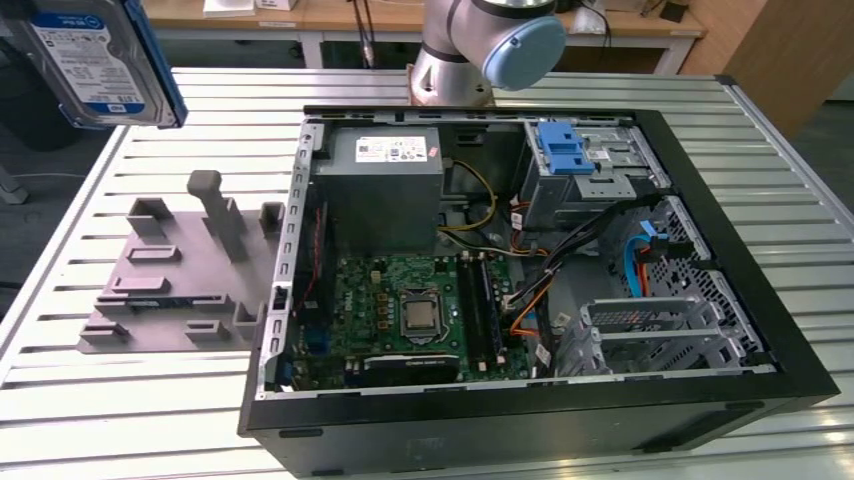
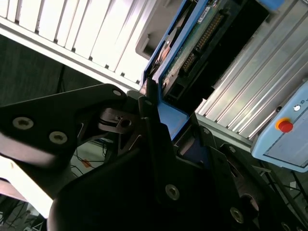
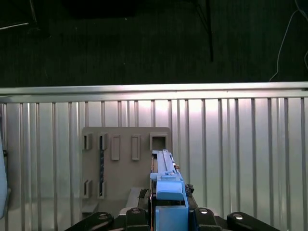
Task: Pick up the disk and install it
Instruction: 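Pick up the disk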
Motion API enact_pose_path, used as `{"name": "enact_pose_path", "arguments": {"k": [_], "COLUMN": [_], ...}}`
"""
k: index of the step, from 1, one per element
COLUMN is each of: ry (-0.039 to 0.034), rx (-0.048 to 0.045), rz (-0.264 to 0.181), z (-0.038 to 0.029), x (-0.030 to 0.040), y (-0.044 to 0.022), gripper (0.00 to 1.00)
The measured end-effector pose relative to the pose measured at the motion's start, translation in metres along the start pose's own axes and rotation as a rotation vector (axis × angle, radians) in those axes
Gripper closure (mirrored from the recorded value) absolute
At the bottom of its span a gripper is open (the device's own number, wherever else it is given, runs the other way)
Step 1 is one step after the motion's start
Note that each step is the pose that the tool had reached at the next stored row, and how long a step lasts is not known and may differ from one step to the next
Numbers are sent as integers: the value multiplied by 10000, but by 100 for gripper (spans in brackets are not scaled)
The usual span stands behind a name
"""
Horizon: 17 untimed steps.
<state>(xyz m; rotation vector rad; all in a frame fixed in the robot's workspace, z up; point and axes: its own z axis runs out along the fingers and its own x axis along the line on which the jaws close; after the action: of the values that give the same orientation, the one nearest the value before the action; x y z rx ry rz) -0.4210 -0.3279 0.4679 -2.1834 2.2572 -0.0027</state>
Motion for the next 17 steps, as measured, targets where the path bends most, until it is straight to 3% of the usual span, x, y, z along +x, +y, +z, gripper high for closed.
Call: {"name": "enact_pose_path", "arguments": {"k": [17], "ry": [0], "rx": [0], "rz": [1], "z": [-164], "x": [-1], "y": [0], "gripper": [64]}}
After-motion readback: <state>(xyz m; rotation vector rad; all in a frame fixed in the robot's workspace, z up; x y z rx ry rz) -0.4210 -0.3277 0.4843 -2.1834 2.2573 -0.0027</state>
